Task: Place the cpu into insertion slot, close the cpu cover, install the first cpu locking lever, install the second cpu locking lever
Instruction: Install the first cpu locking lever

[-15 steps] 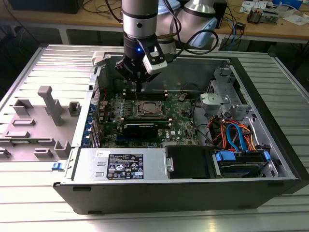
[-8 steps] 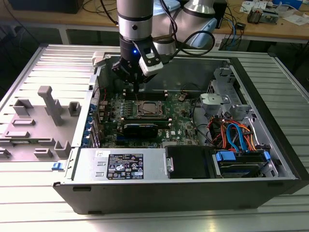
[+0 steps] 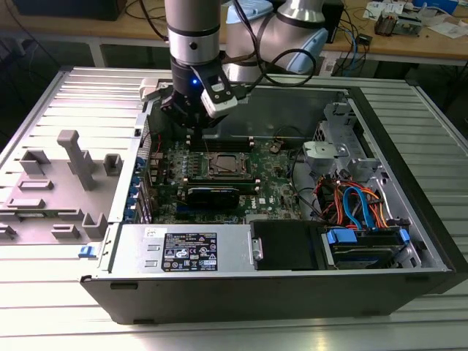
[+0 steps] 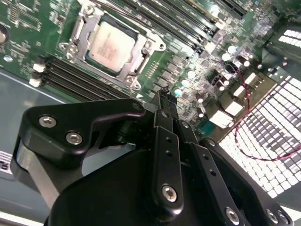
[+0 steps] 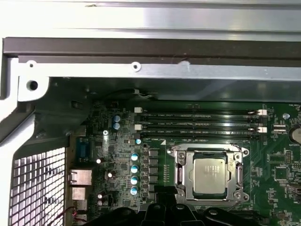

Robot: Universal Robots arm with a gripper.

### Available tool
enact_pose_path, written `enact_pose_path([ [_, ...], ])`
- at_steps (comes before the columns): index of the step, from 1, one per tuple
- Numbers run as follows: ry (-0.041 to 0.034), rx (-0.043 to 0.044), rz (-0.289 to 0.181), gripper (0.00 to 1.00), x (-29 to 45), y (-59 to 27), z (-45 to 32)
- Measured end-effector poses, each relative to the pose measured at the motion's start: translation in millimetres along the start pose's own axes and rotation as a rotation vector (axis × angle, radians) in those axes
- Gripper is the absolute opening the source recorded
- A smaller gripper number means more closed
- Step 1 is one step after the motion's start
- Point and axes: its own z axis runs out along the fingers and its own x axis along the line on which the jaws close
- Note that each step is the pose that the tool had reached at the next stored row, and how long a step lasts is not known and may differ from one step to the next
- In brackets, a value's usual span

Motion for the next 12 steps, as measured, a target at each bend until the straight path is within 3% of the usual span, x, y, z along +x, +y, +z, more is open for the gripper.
enact_pose_path([
  [8,-0.0041,-0.0004,-0.005,0.11,5.1,1.6,5.4],
  [12,-0.0047,-0.0007,-0.014,0.11,4.9,10.0,7.6],
])
